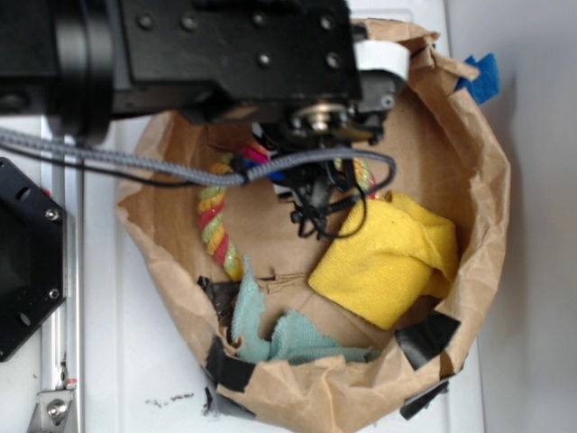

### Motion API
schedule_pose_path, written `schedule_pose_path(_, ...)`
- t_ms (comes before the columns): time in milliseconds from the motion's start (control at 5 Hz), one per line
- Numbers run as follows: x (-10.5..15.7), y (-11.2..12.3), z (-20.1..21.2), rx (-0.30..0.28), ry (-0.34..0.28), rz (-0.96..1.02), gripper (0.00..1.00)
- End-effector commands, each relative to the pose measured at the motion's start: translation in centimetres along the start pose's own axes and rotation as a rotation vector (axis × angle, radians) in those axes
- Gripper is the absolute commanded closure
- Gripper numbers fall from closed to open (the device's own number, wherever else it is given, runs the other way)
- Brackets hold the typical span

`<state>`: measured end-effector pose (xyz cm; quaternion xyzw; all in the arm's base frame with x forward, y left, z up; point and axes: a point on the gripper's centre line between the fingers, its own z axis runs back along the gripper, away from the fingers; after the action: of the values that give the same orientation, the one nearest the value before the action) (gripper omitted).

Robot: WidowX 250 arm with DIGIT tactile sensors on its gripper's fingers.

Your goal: Grab the multicolored rope.

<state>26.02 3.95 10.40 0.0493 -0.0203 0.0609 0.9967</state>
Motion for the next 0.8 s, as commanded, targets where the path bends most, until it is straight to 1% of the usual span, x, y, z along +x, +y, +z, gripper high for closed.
schedule_pose_path(0, 1.1, -2.0, 3.4, 0.053, -0.102, -0.041, 1.0)
schedule_pose_path(200, 0.8, -2.0, 3.5, -0.005, -0.097, -0.048, 1.0)
schedule_pose_path(600, 0.1, -2.0, 3.1, -0.017, -0.1, -0.058, 1.0)
